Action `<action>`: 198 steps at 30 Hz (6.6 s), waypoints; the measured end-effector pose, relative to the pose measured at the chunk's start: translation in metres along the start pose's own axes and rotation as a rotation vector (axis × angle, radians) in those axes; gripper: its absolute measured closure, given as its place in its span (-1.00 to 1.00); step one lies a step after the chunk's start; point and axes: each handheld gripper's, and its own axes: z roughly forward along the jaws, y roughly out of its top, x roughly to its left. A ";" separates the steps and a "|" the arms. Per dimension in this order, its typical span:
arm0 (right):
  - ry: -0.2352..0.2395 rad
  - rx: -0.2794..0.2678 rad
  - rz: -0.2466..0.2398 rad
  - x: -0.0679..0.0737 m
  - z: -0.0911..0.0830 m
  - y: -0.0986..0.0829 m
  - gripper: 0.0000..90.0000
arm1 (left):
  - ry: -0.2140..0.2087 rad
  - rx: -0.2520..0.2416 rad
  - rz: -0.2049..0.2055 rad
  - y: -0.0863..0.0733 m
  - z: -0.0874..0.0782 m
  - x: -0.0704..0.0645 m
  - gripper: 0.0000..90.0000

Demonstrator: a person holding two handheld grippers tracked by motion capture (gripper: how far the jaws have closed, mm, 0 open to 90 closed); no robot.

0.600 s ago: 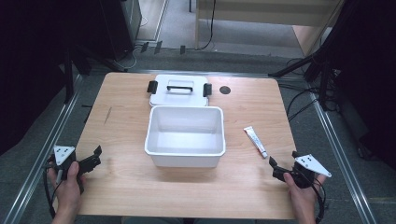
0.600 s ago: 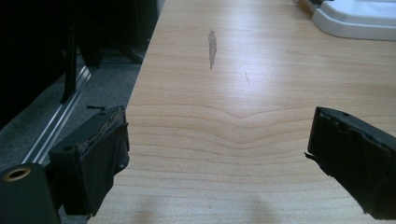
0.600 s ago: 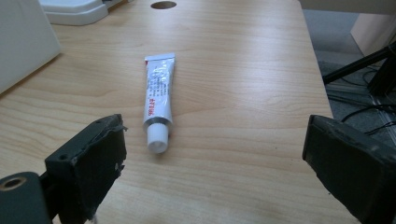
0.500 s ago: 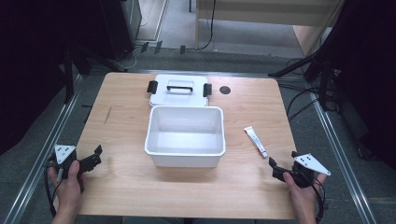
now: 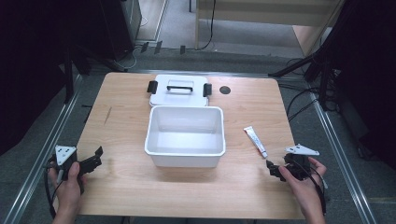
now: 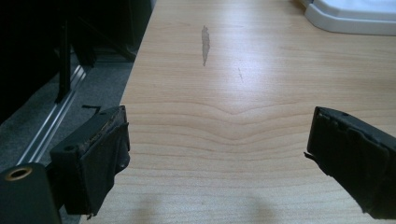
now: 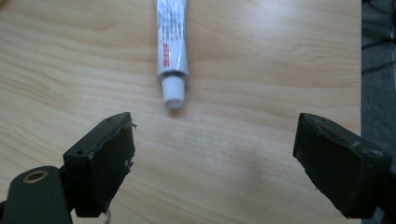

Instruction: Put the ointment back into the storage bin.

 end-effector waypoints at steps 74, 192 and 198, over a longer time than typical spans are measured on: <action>0.045 0.665 -0.178 0.026 0.083 0.130 0.38 | -0.046 0.010 -0.017 0.000 0.000 0.003 -0.85; 0.453 0.422 -0.802 0.187 0.002 0.239 0.62 | -0.043 0.008 -0.020 -0.001 -0.001 0.003 -0.85; 0.452 0.425 -0.836 0.188 0.009 0.237 0.62 | -0.042 0.008 -0.020 -0.001 -0.001 0.004 -0.85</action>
